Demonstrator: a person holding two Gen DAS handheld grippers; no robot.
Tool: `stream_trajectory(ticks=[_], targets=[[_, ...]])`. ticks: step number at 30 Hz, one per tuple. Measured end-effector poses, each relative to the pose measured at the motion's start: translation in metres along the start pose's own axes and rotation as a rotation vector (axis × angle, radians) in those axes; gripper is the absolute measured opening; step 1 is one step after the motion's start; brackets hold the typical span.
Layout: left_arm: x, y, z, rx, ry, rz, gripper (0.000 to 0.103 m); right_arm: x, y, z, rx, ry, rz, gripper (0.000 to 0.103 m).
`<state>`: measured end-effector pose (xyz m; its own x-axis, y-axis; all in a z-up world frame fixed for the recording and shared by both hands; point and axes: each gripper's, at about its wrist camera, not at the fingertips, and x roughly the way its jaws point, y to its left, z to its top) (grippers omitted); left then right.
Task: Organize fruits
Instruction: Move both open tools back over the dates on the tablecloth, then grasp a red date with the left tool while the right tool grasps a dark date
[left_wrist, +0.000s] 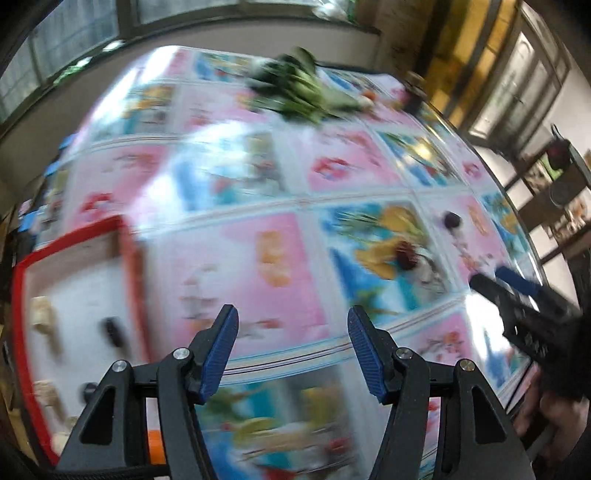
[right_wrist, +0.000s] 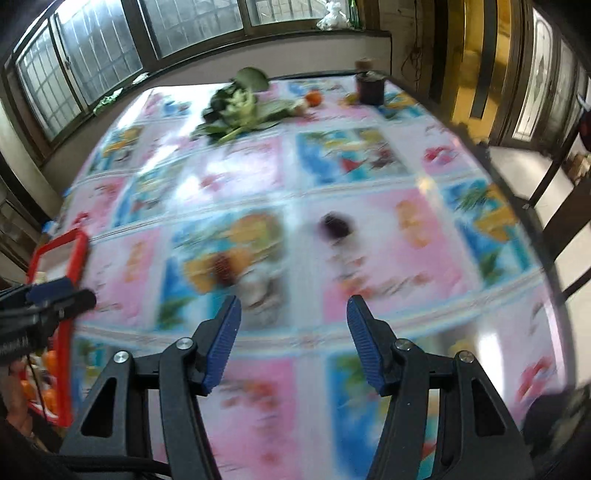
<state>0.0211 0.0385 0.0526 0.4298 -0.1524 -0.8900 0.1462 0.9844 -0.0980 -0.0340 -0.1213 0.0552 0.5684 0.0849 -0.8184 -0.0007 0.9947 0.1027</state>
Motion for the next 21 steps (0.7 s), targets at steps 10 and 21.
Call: stream_trajectory(ticks=[10,21], targets=[[0.041,-0.063,0.014,-0.038,0.048,-0.011,0.062,0.056,-0.034,0.041,-0.152,0.024,0.032,0.060],[0.070,-0.079,0.026,-0.126,0.046,0.026,0.061,0.079,-0.038,0.053,-0.236,0.026,0.067,0.035]])
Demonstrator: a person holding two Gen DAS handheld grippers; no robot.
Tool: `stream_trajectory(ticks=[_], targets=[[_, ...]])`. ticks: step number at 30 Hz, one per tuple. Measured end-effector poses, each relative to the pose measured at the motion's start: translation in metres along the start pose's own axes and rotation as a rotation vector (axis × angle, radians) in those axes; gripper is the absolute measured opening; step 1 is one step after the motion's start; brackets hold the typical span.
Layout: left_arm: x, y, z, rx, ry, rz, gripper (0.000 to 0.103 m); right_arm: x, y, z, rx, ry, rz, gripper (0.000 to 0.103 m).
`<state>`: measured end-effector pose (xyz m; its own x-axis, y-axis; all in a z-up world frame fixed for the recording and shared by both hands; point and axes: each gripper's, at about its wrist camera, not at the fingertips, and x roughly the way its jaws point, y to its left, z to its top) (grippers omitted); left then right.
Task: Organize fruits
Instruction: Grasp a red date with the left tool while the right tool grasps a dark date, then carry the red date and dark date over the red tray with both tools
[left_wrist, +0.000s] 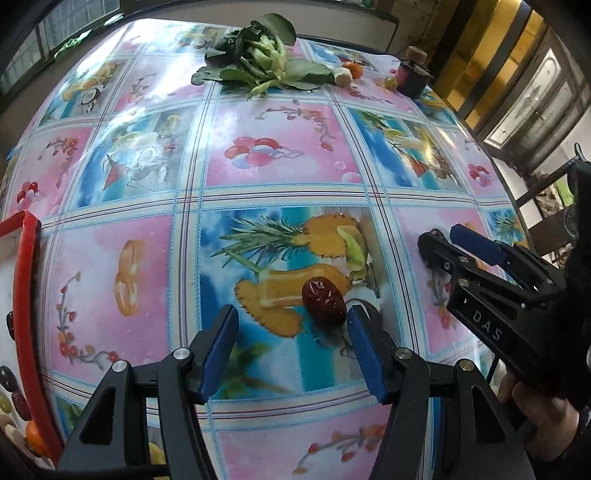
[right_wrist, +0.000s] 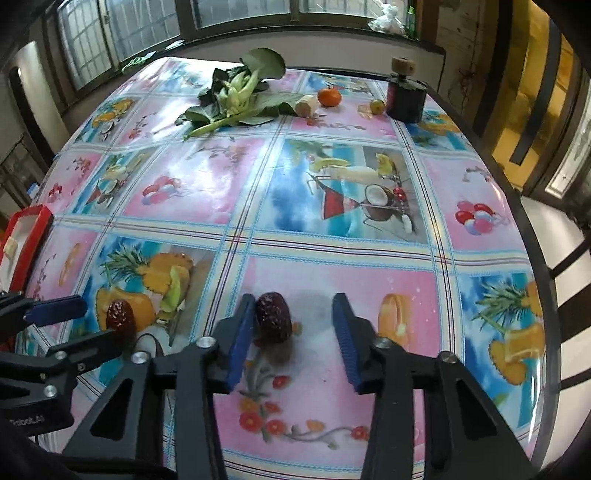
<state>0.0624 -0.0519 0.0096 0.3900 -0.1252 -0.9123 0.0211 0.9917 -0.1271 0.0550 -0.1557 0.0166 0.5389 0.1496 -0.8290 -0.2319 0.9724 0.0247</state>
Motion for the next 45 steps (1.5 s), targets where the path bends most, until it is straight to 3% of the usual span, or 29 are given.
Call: stream_trajectory(ticks=[2,4,6,7,11,15,29,37,45], targets=[[0.000,-0.002,0.001,-0.004,-0.010,0.004,0.061,0.000,0.004,-0.001,-0.024,-0.002,0.005,0.026],[0.001,-0.005,0.001,0.000,-0.016,0.020,0.059,0.000,0.007,-0.002,-0.042,-0.008,0.004,0.024],[0.002,-0.006,0.003,-0.005,-0.021,0.020,0.048,0.000,0.005,-0.001,-0.039,-0.010,0.012,0.019],[0.003,-0.006,0.003,-0.007,-0.017,0.020,0.041,0.000,0.004,-0.001,-0.034,-0.010,0.018,0.019],[0.006,-0.007,0.004,-0.008,-0.024,0.046,0.038,-0.001,0.003,-0.002,-0.033,-0.014,0.033,0.019],[0.006,-0.006,0.005,-0.004,-0.029,0.033,0.021,-0.002,-0.001,-0.004,-0.005,-0.021,0.047,0.019],[0.003,0.005,0.002,0.066,-0.033,-0.051,0.020,-0.004,-0.005,-0.008,0.053,-0.043,0.066,0.019],[-0.007,0.008,-0.009,0.074,-0.021,-0.031,0.020,-0.010,0.000,-0.015,0.056,-0.036,0.072,0.018],[-0.038,0.023,-0.016,0.043,-0.074,-0.033,0.020,-0.028,0.017,-0.026,0.093,-0.044,0.111,0.018]])
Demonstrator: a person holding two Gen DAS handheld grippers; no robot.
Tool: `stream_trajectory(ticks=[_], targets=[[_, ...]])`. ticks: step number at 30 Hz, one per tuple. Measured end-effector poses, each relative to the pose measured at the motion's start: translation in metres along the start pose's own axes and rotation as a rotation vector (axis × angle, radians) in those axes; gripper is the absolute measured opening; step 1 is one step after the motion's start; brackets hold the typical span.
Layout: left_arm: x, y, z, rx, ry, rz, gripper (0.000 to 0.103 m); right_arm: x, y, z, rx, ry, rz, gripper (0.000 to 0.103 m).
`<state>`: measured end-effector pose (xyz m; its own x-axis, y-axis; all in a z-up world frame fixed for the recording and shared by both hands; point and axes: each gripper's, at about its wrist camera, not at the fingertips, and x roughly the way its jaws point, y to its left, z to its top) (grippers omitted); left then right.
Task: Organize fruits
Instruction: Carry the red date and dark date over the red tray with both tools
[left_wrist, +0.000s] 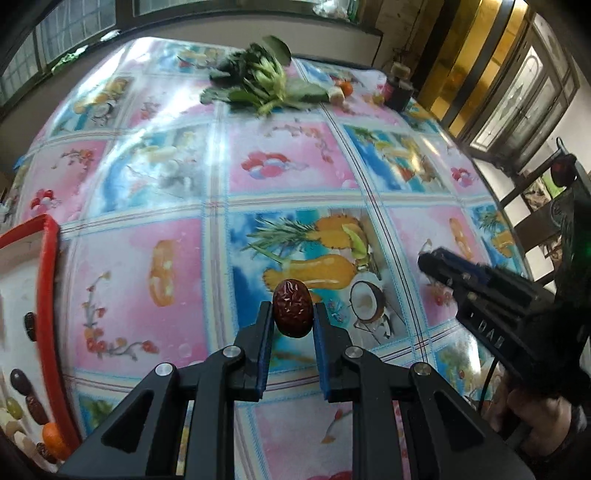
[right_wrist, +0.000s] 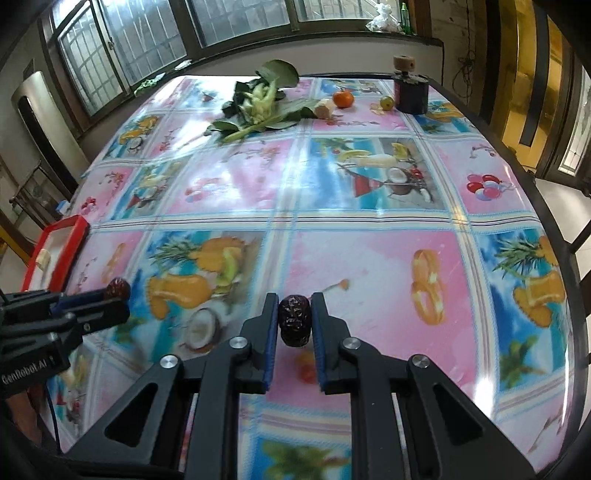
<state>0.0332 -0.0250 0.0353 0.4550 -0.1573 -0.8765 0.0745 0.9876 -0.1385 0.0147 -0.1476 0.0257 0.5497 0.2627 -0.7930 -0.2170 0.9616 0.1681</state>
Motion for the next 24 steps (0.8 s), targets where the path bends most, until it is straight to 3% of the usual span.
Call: stream_trajectory(ticks=[11,24], targets=[[-0.062,0.048,-0.009,-0.028,-0.093,-0.009,0.020,-0.020,0.084,-0.004,-0.056,-0.027,0.047,0.019],[-0.118,0.151,-0.035,-0.113,-0.157,0.132,0.020,-0.025,0.234,0.003,-0.207,-0.052,0.154,0.019]])
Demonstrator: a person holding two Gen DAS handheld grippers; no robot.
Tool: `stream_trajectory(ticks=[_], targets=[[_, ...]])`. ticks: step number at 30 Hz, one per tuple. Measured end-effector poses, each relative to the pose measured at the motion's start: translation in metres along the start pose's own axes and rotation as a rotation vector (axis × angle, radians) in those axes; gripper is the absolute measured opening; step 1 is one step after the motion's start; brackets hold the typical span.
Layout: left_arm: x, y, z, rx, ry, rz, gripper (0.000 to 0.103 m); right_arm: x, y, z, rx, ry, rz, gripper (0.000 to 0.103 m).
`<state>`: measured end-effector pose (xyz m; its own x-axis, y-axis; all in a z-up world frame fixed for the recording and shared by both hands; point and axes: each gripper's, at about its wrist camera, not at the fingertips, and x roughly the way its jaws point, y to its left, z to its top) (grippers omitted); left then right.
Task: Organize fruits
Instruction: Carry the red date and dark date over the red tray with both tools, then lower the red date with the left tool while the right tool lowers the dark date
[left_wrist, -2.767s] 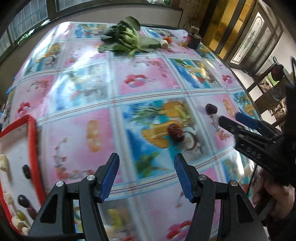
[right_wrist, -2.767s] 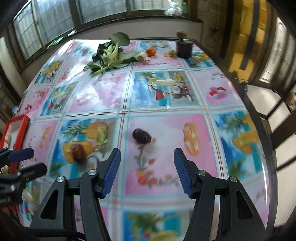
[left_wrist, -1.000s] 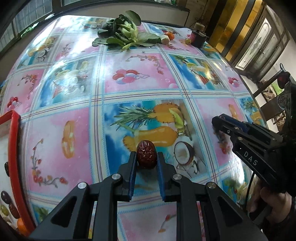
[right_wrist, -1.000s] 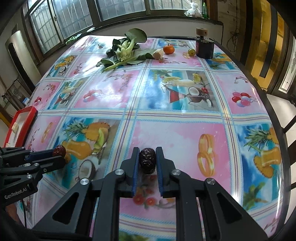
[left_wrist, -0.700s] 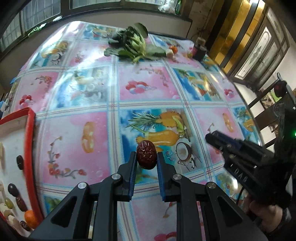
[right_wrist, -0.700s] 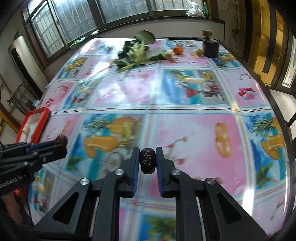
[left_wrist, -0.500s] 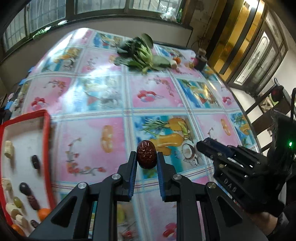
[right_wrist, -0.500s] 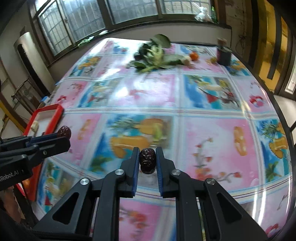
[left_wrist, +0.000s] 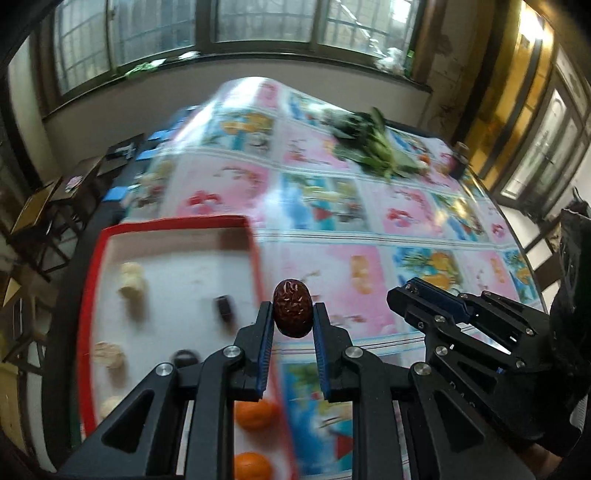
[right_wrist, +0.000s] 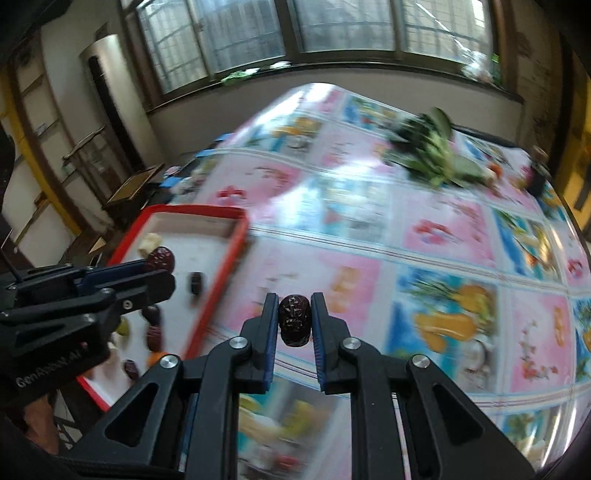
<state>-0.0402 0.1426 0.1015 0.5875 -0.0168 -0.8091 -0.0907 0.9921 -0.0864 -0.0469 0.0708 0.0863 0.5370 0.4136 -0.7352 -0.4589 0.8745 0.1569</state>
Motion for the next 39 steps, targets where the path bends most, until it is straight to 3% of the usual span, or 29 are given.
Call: stream_trajectory(ticks=[8,17,39], targets=[[-0.008,0.054,-0.009,-0.067,-0.002,0.082,0.020,0.023,0.062,0.012,-0.079,0.023,0.058,0.019],[0.001,0.091,-0.014,-0.104,0.016,0.123,0.020,0.050,0.089,0.023,-0.101,0.047,0.076,0.019],[0.064,0.123,0.011,-0.089,0.101,0.159,0.020,0.121,0.093,0.057,-0.090,0.136,0.014,0.019]])
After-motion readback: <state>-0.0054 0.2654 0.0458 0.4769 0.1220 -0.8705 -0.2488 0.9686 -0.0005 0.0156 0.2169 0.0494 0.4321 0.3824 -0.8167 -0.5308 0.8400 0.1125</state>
